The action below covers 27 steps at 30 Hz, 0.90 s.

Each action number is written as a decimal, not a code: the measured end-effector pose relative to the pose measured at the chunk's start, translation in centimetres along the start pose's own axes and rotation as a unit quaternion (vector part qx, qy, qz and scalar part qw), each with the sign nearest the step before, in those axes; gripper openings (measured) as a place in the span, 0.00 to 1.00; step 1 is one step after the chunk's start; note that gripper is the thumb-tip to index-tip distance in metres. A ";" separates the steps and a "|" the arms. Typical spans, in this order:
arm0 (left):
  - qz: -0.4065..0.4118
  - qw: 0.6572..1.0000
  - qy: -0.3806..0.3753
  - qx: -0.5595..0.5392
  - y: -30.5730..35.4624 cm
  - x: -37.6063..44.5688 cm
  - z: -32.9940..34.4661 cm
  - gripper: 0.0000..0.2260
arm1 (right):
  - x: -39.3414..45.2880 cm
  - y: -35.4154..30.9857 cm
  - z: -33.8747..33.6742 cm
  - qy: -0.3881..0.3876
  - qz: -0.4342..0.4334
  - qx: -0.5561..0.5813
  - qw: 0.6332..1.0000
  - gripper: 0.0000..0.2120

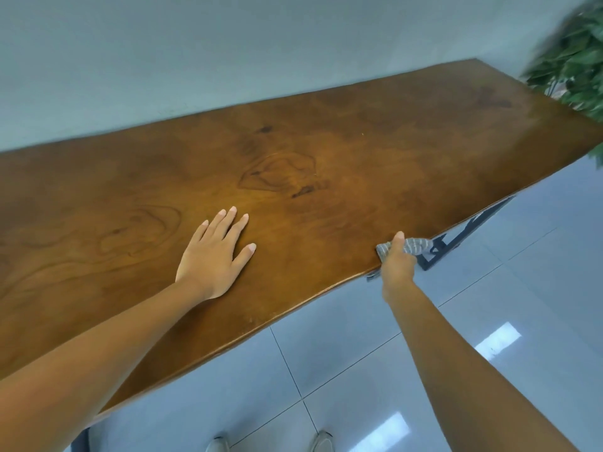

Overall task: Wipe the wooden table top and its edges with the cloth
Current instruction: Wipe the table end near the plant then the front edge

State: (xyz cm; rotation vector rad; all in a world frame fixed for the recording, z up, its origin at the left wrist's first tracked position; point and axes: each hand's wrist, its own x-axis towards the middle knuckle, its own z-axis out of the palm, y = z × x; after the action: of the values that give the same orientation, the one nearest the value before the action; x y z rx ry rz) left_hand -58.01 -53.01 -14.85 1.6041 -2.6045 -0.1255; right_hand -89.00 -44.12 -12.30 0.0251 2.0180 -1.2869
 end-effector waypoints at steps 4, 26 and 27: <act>0.004 1.000 0.005 -0.005 0.3 -0.1 -0.2 0.35 | -4.0 2.1 2.5 0.035 -0.005 0.033 0.999 0.35; 0.189 0.974 -0.037 -0.118 -5.6 -3.8 -3.0 0.30 | -15.0 10.4 9.0 -0.011 -0.008 0.038 0.999 0.31; 0.192 0.973 -0.041 -0.118 -6.4 -4.4 -3.1 0.30 | -14.4 9.6 8.6 -0.003 0.000 0.039 0.999 0.34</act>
State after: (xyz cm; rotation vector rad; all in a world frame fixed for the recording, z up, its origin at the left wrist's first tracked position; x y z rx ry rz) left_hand -50.05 -52.05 -12.55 1.0203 -2.7760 -0.4618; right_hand -69.90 -41.11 -13.40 0.0562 1.9618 -1.3633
